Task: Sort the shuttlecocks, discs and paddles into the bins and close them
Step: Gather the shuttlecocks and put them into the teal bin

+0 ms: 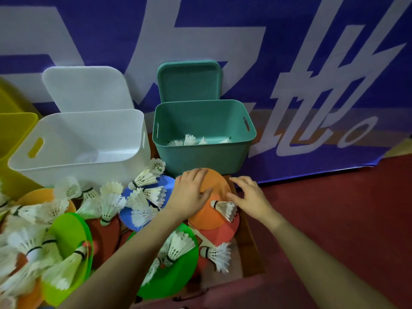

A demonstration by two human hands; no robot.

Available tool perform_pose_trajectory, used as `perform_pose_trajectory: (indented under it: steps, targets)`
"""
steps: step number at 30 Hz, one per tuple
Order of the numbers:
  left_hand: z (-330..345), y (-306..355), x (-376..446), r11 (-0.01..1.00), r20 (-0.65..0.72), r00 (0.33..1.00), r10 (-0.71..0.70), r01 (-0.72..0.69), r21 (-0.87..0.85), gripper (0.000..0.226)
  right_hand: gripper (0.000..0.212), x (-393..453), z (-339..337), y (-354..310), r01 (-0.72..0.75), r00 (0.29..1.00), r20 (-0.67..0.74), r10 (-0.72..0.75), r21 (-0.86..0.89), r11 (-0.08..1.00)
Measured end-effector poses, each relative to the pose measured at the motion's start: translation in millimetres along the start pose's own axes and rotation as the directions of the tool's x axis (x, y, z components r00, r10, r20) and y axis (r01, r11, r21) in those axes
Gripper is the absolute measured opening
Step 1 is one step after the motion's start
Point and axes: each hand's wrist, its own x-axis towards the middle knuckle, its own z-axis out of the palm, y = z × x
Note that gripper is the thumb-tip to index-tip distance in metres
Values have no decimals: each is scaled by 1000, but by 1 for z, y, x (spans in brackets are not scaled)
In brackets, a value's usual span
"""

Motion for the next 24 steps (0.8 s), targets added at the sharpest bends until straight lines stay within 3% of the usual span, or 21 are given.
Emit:
perform_pose_trajectory:
  steps: [2, 9, 16, 24]
  targets:
    - [15, 6, -16, 999, 17, 999, 34, -34, -12, 71, 61, -7, 6, 7, -40, 996, 79, 43, -39, 998]
    - [72, 24, -77, 991, 42, 995, 95, -98, 87, 48, 67, -32, 33, 30, -37, 970, 234, 65, -123, 992]
    - [113, 44, -111, 977, 35, 999, 17, -24, 213, 44, 50, -34, 49, 40, 20, 992, 129, -8, -92, 996]
    - [118, 59, -117, 985, -186, 980, -66, 94, 147, 23, 43, -33, 55, 41, 86, 993, 81, -86, 7, 996]
